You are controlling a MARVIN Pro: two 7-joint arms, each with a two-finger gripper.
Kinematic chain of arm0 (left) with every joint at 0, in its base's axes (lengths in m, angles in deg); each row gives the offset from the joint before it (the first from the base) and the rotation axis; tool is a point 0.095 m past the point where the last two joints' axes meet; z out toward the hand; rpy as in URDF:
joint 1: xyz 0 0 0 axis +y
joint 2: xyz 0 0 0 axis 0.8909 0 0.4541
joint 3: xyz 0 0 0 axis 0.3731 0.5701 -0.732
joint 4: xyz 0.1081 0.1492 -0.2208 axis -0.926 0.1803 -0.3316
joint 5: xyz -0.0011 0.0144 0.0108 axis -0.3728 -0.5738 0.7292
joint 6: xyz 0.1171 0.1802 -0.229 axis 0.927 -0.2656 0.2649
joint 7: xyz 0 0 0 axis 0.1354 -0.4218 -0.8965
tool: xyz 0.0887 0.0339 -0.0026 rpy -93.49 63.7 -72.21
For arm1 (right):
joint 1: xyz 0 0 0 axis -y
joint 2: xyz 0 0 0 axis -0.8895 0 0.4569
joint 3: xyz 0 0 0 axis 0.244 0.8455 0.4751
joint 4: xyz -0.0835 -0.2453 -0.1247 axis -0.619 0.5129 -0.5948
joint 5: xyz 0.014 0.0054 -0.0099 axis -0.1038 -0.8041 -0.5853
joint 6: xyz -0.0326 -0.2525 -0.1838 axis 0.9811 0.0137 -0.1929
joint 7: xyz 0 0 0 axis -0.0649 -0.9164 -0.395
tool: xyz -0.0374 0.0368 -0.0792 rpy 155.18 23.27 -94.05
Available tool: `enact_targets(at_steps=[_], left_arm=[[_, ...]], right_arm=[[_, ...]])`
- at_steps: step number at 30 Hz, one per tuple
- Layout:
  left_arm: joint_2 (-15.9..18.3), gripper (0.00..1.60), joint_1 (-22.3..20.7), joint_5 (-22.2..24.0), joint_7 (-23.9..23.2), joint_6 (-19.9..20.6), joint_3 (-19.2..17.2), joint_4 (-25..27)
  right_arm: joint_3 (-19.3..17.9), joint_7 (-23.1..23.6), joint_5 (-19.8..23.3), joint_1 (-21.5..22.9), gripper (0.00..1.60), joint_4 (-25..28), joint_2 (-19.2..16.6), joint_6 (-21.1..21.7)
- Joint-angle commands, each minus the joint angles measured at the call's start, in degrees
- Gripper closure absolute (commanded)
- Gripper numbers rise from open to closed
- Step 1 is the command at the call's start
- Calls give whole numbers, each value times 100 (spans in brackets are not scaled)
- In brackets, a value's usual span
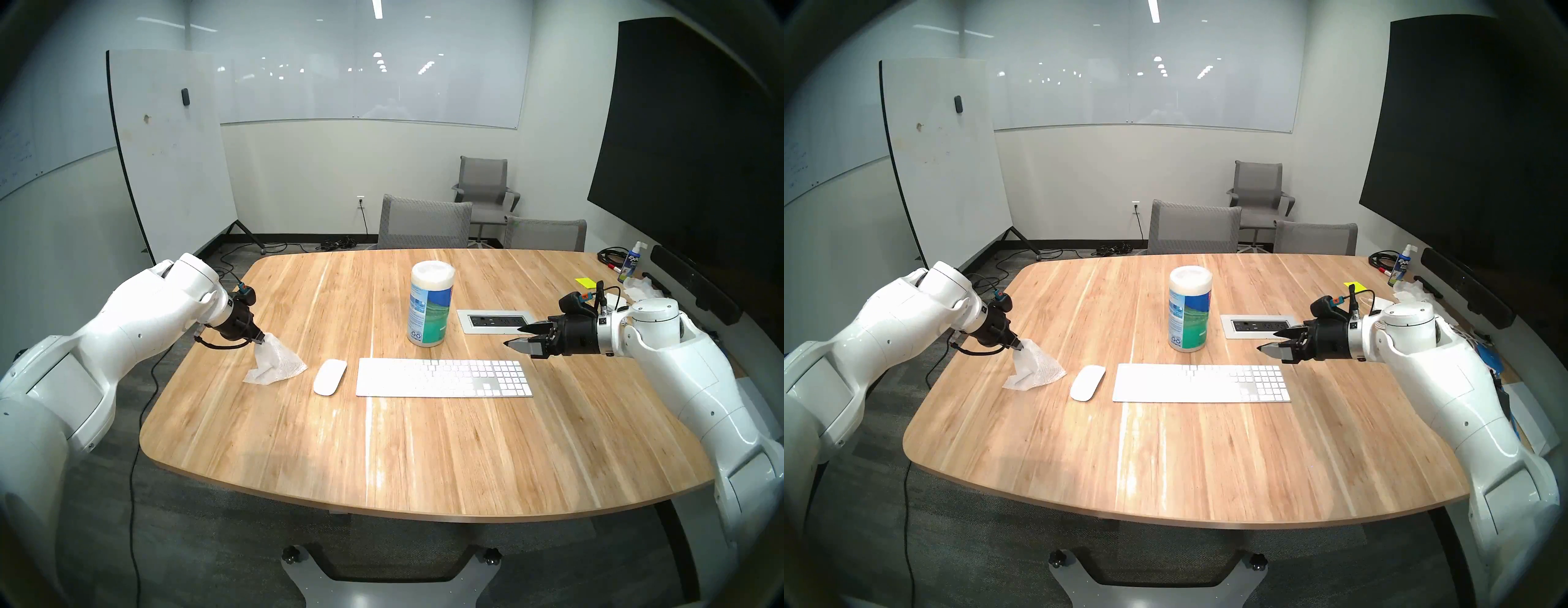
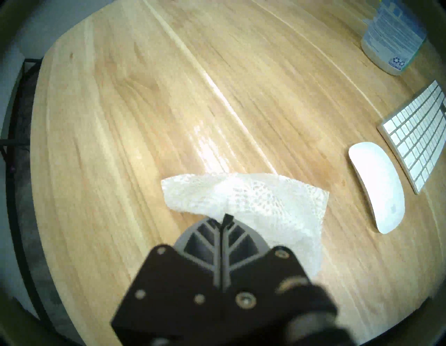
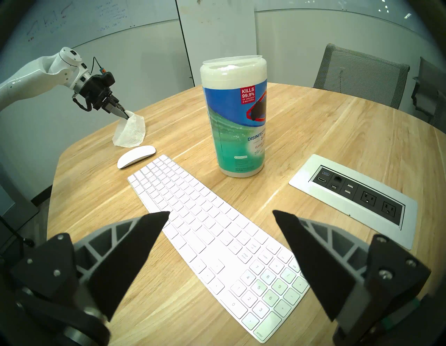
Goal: Wipe the keyboards and mice with a disinfecting wipe, then set the wipe down
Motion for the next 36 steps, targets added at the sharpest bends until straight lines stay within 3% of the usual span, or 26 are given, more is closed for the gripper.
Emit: enact_targets(at_steps=[1,13,14,15,16,18,24,36], left_arm=[[-159,160,-316,11,-121,-368,-110,-88],[-188,160,-207,77,-640,-670,-100,-44],[-191,147,-204,89,-644,-657,-108,-44],[-189,102,-195,95,-645,-663,-111,-48],[-190,46,-187,103,-637,-663,-116,-55],[-193,0,-171,119,-601,-661,-134,-68],[-94,0,-136,181,-478,-632,-225,81],[298,0,-139,294,-777,-1006,-347,1300]], right_arm=[[-68,-11,19,104,0,33,-9,-13],[-70,-13,20,105,0,33,-8,-12],[-70,-13,20,106,0,33,-8,-12],[-70,-13,20,106,0,33,-8,-11],[-70,-13,20,106,0,33,-8,-11],[-70,-13,20,106,0,33,-8,-11],[-70,-13,20,105,0,33,-8,-12],[-67,-10,18,103,0,33,-10,-13]])
